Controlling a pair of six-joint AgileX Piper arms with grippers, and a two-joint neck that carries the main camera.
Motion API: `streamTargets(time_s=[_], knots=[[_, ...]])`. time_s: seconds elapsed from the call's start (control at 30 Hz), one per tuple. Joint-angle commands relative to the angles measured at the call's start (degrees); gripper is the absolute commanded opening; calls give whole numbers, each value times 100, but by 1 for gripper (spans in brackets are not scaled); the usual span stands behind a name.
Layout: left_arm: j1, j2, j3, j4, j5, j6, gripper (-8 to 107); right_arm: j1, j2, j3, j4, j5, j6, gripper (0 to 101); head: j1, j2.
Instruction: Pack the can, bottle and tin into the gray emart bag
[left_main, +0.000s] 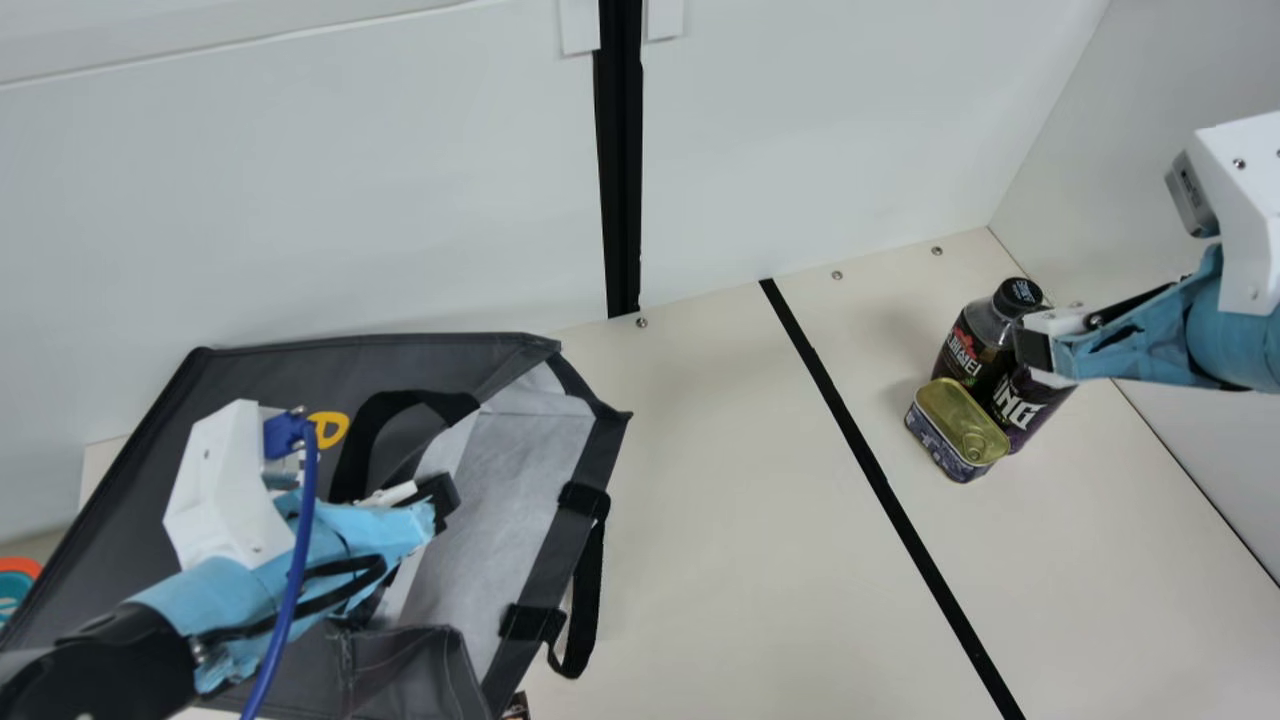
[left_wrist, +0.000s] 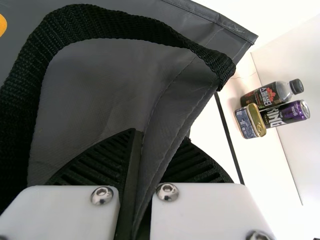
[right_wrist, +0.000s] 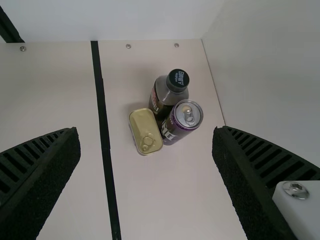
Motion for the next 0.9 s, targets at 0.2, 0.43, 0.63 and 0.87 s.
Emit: streamTargets(time_s=[0.2,0.43,0.63,0.87], knots=[[0,0,0,0,0,0,10,-101,168,-32,-132,3,-246,91,-130,-5],[0,0,0,0,0,0,10,-263,332,-22,-176,3,-524,91,-130,-5],[0,0,0,0,0,0,10,-394,479,-27,-171,3,-752,91,-130,-5],[0,0,0,0,0,0,10,-508,648,-3,-150,3,-995,91,-130,-5]])
